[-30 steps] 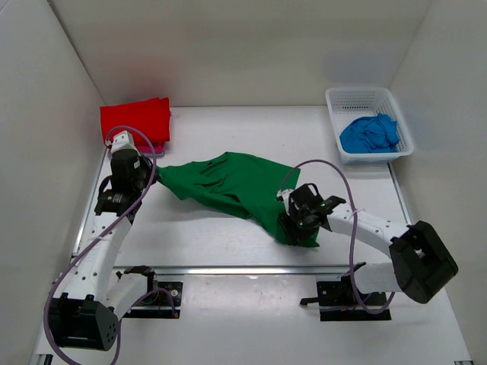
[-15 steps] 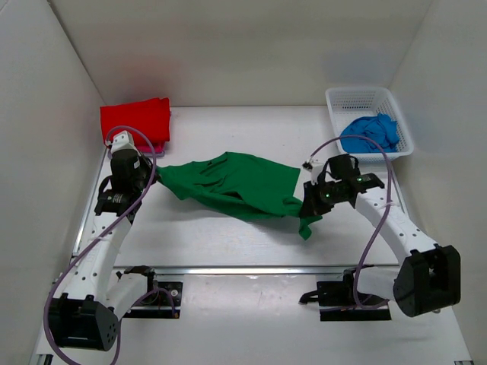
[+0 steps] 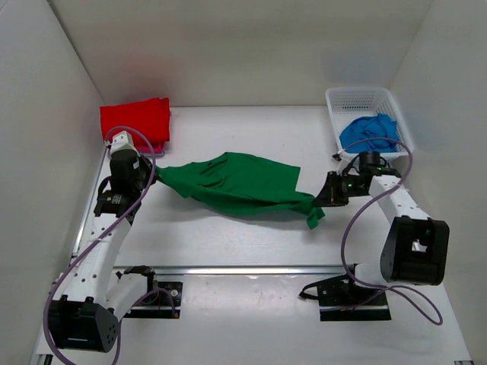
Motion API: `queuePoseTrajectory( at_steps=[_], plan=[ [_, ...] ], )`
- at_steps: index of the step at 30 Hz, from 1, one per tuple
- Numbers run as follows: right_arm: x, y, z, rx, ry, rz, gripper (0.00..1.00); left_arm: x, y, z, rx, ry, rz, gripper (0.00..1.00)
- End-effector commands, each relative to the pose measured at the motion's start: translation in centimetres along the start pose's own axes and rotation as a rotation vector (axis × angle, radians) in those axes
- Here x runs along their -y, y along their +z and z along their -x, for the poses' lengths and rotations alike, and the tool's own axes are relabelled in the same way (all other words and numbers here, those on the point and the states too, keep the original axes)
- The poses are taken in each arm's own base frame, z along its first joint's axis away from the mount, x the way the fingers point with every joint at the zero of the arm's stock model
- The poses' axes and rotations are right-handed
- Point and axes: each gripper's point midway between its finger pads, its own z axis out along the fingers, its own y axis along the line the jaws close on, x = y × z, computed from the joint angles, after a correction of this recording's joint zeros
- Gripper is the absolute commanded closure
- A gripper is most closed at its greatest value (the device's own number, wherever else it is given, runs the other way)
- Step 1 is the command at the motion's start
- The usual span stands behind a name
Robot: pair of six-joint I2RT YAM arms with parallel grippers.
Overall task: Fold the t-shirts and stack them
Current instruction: Flatten out the tshirt
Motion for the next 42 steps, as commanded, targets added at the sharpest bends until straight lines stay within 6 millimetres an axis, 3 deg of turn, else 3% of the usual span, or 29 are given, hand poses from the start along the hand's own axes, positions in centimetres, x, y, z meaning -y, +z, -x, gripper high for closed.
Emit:
queuePoseTrajectory(
  at_steps=[1,2,4,7,10,13,14,19,22,29,37,38,42],
  plan=[
    [2.4,-1.8,3.2,0.146,0.082,-0.077,0.89,0.5,-0.9,1.5,0.043,0.0,-0.02,1.0],
    [3.6,-1.9,3.2,0.142,0.121,-0.122,0.86,0.3,-0.8,1.5,0.041,0.001,-0.016,1.0],
    [5.2,-2.0,4.0,0.139,0.166,-0.173,0.71,0.5,-0.9,1.4,0.041,-0.005,-0.03,1.0],
    [7.3,-2.2,4.8,0.148,0.228,-0.239,0.64,0.7,-1.0,1.6,0.046,-0.003,-0.031,1.0],
    [8.3,-3.0,5.6,0.127,0.136,-0.402,0.58,0.8,-1.1,1.4,0.041,-0.005,-0.041,1.0],
    [5.6,-3.3,5.4,0.12,-0.03,-0.5,0.59,1.0,-1.1,1.5,0.042,-0.006,-0.049,1.0],
    [3.3,-2.1,4.4,0.102,-0.104,-0.482,0.6,0.9,-1.1,1.2,0.034,-0.004,-0.048,1.0],
    [-2.1,1.7,-1.2,0.047,-0.194,-0.254,0.67,0.9,-0.7,0.7,0.028,-0.013,-0.05,1.0],
    [-2.5,3.6,-4.0,0.003,-0.208,-0.25,0.67,0.9,-0.5,0.4,0.02,-0.01,-0.052,1.0],
    [0.3,5.1,-6.7,0.016,-0.07,-0.368,0.59,1.7,-1.0,0.7,0.03,-0.029,-0.083,1.0],
    [3.8,5.4,-5.8,0.141,-0.03,-0.524,0.54,2.0,-0.8,0.9,0.032,-0.035,-0.091,1.0],
    [5.2,5.5,-5.3,0.155,-0.018,-0.558,0.54,2.1,-0.8,1.1,0.035,-0.034,-0.091,1.0],
    [5.6,5.9,-4.6,0.163,-0.019,-0.555,0.54,2.0,-0.8,0.8,0.026,-0.037,-0.087,1.0]
  ],
)
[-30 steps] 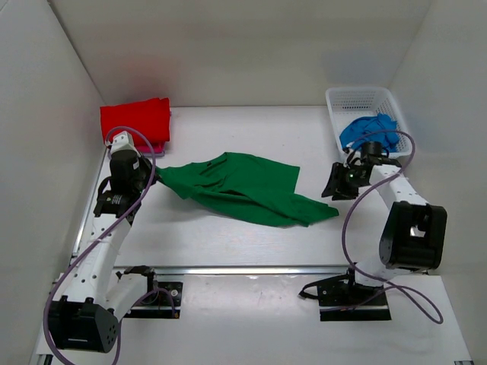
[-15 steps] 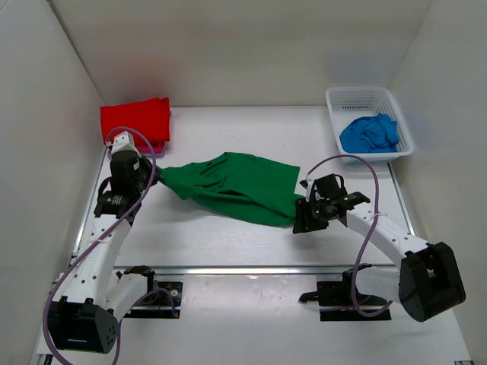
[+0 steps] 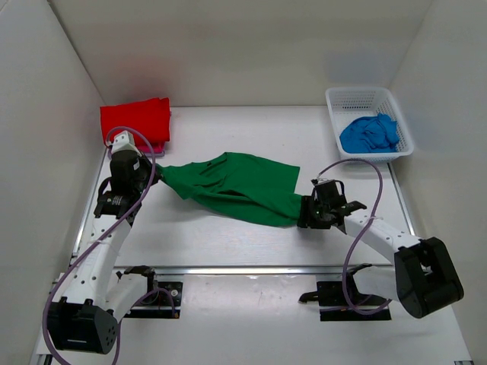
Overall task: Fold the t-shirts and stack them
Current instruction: Flatten out the tshirt
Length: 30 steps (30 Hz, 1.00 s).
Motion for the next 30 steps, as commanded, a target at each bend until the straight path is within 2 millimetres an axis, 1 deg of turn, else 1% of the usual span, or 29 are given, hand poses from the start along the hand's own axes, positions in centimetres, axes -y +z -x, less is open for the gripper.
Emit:
queuePoseTrajectory(
  at_steps=[1,2,4,5,7,8,9,10,11,12,13,15,16,18,19,20,21,23,24,26,27,28,29,30],
  plan=[
    [1.3,1.3,1.4,0.057,0.002,-0.063,0.54,0.8,-0.4,1.1,0.038,-0.008,-0.03,1.0],
    [1.2,1.5,1.6,0.052,0.006,-0.064,0.55,0.5,-0.2,0.8,0.031,-0.007,-0.021,1.0],
    [1.2,1.7,2.1,0.059,0.0,-0.07,0.61,0.6,-0.3,1.0,0.035,-0.006,-0.023,1.0],
    [1.1,2.0,2.0,0.053,-0.004,-0.067,0.62,0.7,-0.3,0.9,0.031,0.001,-0.028,1.0],
    [1.0,2.3,1.6,0.037,-0.004,-0.069,0.68,0.7,-0.4,1.2,0.042,-0.006,-0.029,1.0],
    [0.9,2.3,1.5,0.026,-0.006,-0.07,0.7,0.7,-0.4,1.0,0.036,-0.007,-0.031,1.0],
    [0.8,2.4,1.1,0.012,-0.009,-0.072,0.75,0.4,-0.2,0.7,0.026,-0.003,-0.02,1.0],
    [0.8,2.4,0.9,0.003,-0.012,-0.072,0.95,0.5,-0.4,0.9,0.033,-0.003,-0.022,1.0],
    [0.6,2.2,0.5,-0.011,-0.016,-0.073,1.0,0.4,-0.3,1.0,0.034,-0.005,-0.017,1.0],
    [0.6,2.0,0.4,-0.016,-0.016,-0.074,1.0,0.5,-0.4,1.0,0.039,-0.003,-0.022,1.0],
    [0.6,1.5,-0.2,-0.038,-0.022,-0.078,1.0,0.6,-0.4,1.1,0.035,0.001,-0.029,1.0],
    [0.1,0.3,-0.4,-0.053,-0.03,-0.066,1.0,0.6,-0.4,1.0,0.035,-0.002,-0.026,1.0],
    [-0.2,-0.8,-0.6,-0.07,-0.038,-0.047,1.0,0.7,-0.5,1.0,0.036,-0.003,-0.031,1.0],
    [-1.9,-3.8,-1.0,-0.154,-0.098,0.065,1.0,0.5,-0.3,1.0,0.035,0.007,-0.022,1.0],
    [-3.2,-4.9,-1.5,-0.197,-0.097,0.155,1.0,0.4,-0.3,0.9,0.032,0.004,-0.02,1.0],
    [-4.9,-6.7,-1.9,-0.242,-0.127,0.27,1.0,0.4,-0.5,1.0,0.04,0.0,-0.019,1.0],
    [-5.3,-8.2,-2.3,-0.269,-0.125,0.305,1.0,0.3,-0.4,0.9,0.039,-0.002,-0.018,1.0],
    [-6.6,-10.2,-0.4,-0.21,-0.14,0.39,1.0,0.3,-0.4,0.9,0.045,-0.011,-0.017,1.0],
    [-6.6,-10.8,0.8,-0.173,-0.125,0.415,1.0,0.2,-0.4,0.8,0.048,-0.015,-0.017,1.0],
    [-5.2,-10.2,2.6,-0.138,-0.061,0.423,1.0,0.1,-0.4,0.7,0.046,-0.021,-0.015,1.0],
    [-3.9,-9.2,3.6,-0.128,-0.019,0.412,0.98,0.3,-0.4,0.6,0.042,-0.022,-0.022,1.0],
    [-3.3,-8.6,3.9,-0.135,-0.01,0.4,0.94,0.5,-0.4,0.5,0.036,-0.024,-0.027,1.0],
    [-1.9,-7.2,4.4,-0.141,-0.002,0.34,0.84,0.7,-0.5,0.5,0.035,-0.023,-0.035,1.0],
    [-0.4,-6.0,5.3,-0.133,0.009,0.261,0.81,0.7,-0.5,0.7,0.039,-0.019,-0.038,1.0]
  ],
)
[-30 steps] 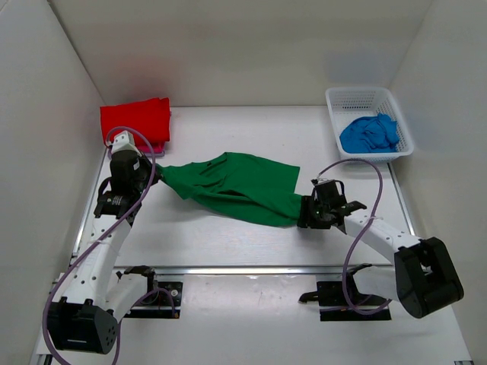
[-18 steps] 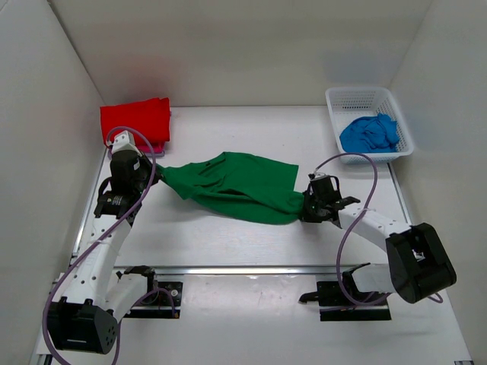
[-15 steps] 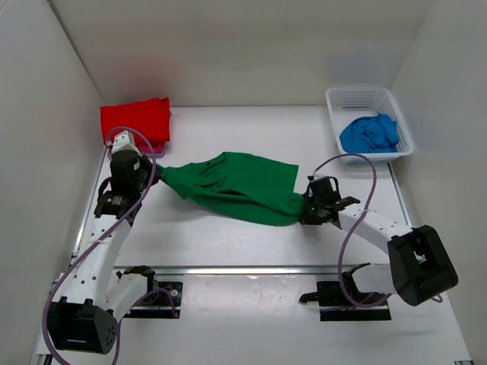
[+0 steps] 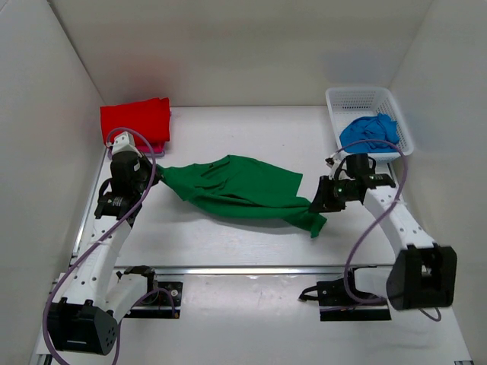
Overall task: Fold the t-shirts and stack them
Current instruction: Flatten out the tshirt
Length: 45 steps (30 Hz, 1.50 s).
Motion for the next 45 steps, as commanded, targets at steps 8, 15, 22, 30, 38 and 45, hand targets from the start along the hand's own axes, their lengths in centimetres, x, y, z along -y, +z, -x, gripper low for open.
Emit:
queuePoseTrajectory(
  at_steps=[8,15,22,30,38,45],
  plan=[
    [5.0,0.5,2.5,0.019,-0.024,-0.309,0.7,1.2,-1.0,1.3,0.042,-0.016,-0.051,1.0],
    [2.9,0.6,-1.5,0.021,-0.03,-0.273,0.7,1.3,-0.3,0.0,0.015,-0.021,-0.059,1.0],
    [1.1,1.9,-4.3,-0.008,-0.051,-0.218,0.6,1.4,-0.3,-0.1,0.01,-0.024,-0.065,1.0],
    [3.1,2.3,-3.3,0.027,-0.051,-0.293,0.57,1.5,-0.5,0.4,0.022,-0.022,-0.065,1.0],
    [3.4,3.5,-3.2,0.003,-0.05,-0.258,0.58,1.5,-0.4,0.8,0.028,-0.025,-0.06,1.0],
    [1.7,4.4,-2.3,0.008,-0.124,-0.183,1.0,1.3,-0.3,0.9,0.026,-0.014,-0.049,1.0]
  ],
)
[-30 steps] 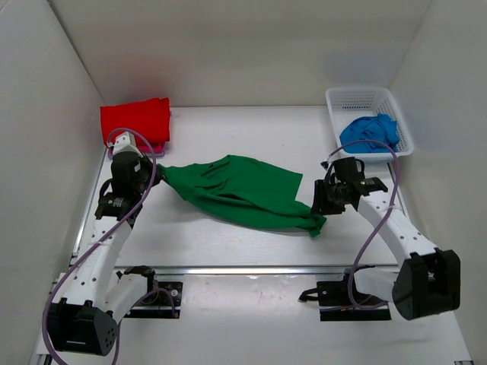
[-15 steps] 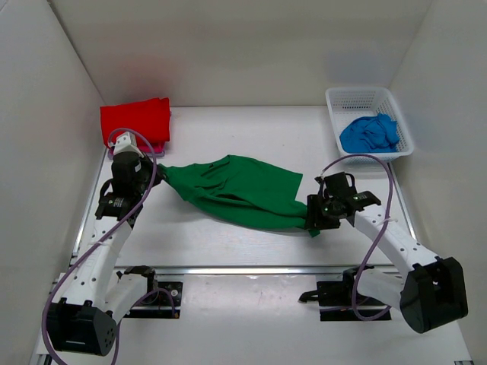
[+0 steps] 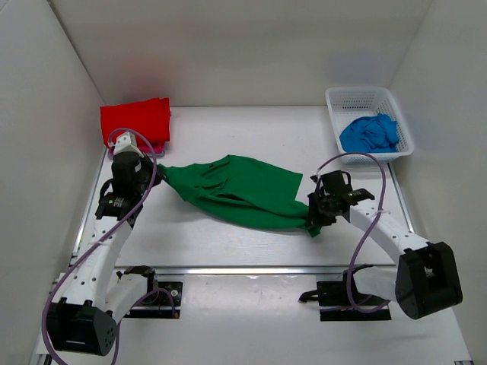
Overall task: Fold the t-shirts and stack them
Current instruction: Flatten out the tshirt
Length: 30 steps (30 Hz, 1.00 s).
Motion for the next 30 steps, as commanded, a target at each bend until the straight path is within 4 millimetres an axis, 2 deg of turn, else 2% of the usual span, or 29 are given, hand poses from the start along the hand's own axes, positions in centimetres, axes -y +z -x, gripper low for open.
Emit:
queuePoseTrajectory(
  at_steps=[1,3,5,6,7,9,10,12,13,14,15,17,19,21,22,23,25,26,27,28,29,30],
  plan=[
    [-2.1,-1.1,2.9,0.076,-0.065,0.069,1.0,0.6,-0.4,1.9,0.05,0.003,-0.013,1.0],
    [-3.0,-4.0,5.9,0.191,-0.108,0.064,1.0,0.6,-0.9,4.2,0.115,0.009,-0.005,1.0],
    [-3.1,-10.0,11.2,0.386,-0.117,0.099,1.0,1.5,-2.0,8.6,0.221,0.015,-0.017,1.0],
    [-2.9,-11.9,12.7,0.436,-0.109,0.116,1.0,2.3,-2.7,11.3,0.268,0.009,-0.032,1.0],
    [-2.5,-15.2,15.1,0.512,-0.099,0.16,1.0,2.1,-2.9,12.6,0.292,0.013,-0.007,1.0],
    [-2.1,-20.8,18.8,0.631,-0.11,0.193,1.0,4.7,-4.4,17.7,0.39,0.019,-0.04,1.0],
    [-1.9,-21.8,19.3,0.652,-0.104,0.213,1.0,5.2,-4.5,18.9,0.417,0.025,-0.038,1.0],
    [-2.2,-24.6,21.4,0.719,-0.152,0.183,1.0,6.9,-6.4,22.7,0.504,0.004,-0.077,1.0],
    [-2.2,-24.8,21.7,0.722,-0.149,0.183,1.0,7.6,-7.5,24.5,0.54,-0.006,-0.087,1.0],
    [-2.1,-26.0,22.2,0.758,-0.159,0.159,1.0,7.8,-7.8,25.2,0.553,0.001,-0.077,1.0],
    [-1.9,-26.2,22.4,0.77,-0.138,0.141,1.0,8.2,-8.5,26.4,0.567,0.003,-0.074,1.0],
    [-1.7,-25.5,21.8,0.756,-0.117,0.164,1.0,8.8,-9.1,27.6,0.58,0.03,-0.064,1.0],
    [-1.3,-22.3,20.2,0.686,-0.073,0.229,1.0,8.9,-9.9,27.6,0.587,0.042,-0.068,1.0],
    [-1.8,-19.4,18.0,0.607,-0.044,0.28,1.0,8.7,-9.5,26.1,0.553,0.048,-0.078,1.0],
    [-1.8,-16.9,16.3,0.539,-0.009,0.286,1.0,8.3,-9.3,24.7,0.528,0.048,-0.084,1.0],
    [-2.1,-15.7,15.0,0.503,-0.011,0.289,1.0,8.2,-9.1,23.5,0.504,0.044,-0.091,1.0],
    [-2.3,-11.7,11.1,0.384,0.049,0.28,0.99,6.9,-8.7,19.5,0.432,0.049,-0.088,1.0],
    [-2.9,-10.3,9.6,0.328,0.047,0.295,1.0,5.6,-8.3,17.2,0.391,0.037,-0.071,1.0],
    [-3.4,-8.5,6.8,0.247,0.065,0.319,0.89,5.6,-9.1,16.1,0.382,0.026,-0.1,1.0],
    [-3.4,-6.8,4.2,0.166,0.09,0.312,0.83,4.5,-7.8,13.4,0.325,0.026,-0.084,1.0],
    [-3.2,-5.7,2.5,0.108,0.116,0.299,0.7,3.7,-7.4,11.0,0.288,0.019,-0.086,1.0],
    [-2.8,-4.8,1.1,0.08,0.103,0.263,0.6,3.5,-7.3,9.9,0.277,0.022,-0.092,1.0]
  ],
)
